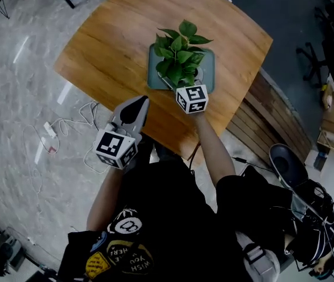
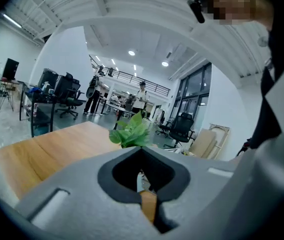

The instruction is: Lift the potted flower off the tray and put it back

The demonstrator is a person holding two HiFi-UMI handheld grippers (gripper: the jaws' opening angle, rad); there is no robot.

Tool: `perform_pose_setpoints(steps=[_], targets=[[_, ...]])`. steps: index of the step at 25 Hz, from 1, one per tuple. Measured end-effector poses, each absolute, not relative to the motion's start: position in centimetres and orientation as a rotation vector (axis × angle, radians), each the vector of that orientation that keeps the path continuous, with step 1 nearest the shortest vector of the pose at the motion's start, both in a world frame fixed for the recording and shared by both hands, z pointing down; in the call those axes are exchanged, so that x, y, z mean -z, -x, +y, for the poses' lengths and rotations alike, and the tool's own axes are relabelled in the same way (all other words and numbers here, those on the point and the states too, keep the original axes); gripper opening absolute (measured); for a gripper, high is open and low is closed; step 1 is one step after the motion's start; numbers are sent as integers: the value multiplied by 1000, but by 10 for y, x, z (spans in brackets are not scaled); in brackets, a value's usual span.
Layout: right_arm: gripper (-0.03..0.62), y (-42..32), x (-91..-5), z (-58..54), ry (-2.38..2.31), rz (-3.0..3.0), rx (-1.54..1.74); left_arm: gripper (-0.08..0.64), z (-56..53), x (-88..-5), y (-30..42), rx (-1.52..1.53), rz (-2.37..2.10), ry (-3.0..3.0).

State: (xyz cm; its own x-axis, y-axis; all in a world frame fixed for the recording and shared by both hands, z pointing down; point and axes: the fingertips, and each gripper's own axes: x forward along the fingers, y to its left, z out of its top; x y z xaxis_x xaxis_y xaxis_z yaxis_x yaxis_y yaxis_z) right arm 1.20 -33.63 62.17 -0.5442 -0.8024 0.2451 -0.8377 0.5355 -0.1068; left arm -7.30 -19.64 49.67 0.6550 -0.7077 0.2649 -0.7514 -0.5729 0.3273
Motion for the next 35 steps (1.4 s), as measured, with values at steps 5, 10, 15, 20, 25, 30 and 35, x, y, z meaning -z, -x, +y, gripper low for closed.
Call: perform_pose_setpoints(steps=[5,10,15,20,25,30,35], targets=[[545,-9,-702,-370,-1359,-2534,-379,-3,-196,-526,88,-242,-1196,-2444],[545,-9,-748,-391,-1355,-2497,-382,-3,-203,-575,113,-326,-1223,-2375],[543,-29,-780,-401,-1372,-2445,-389,-3,-221,-605,112,-358,-1217,-2348],[545,-30,-786,-400,-1368,-2467,-439,-3,-241,-622,99,-369,-1173,-2367],[539,-35,-791,-386,-1280,-2431,-467,-3,-250,-627,74,-377,-1141,-2392],[532,-49,-797,-362,-1249,-2387,-501,-3,-252,-636,56,-385,-1109,-2391],[431,-86,-779,-306,-1389,-2307,-734,-3,-251,-629,47,-355,-1083,-2369]])
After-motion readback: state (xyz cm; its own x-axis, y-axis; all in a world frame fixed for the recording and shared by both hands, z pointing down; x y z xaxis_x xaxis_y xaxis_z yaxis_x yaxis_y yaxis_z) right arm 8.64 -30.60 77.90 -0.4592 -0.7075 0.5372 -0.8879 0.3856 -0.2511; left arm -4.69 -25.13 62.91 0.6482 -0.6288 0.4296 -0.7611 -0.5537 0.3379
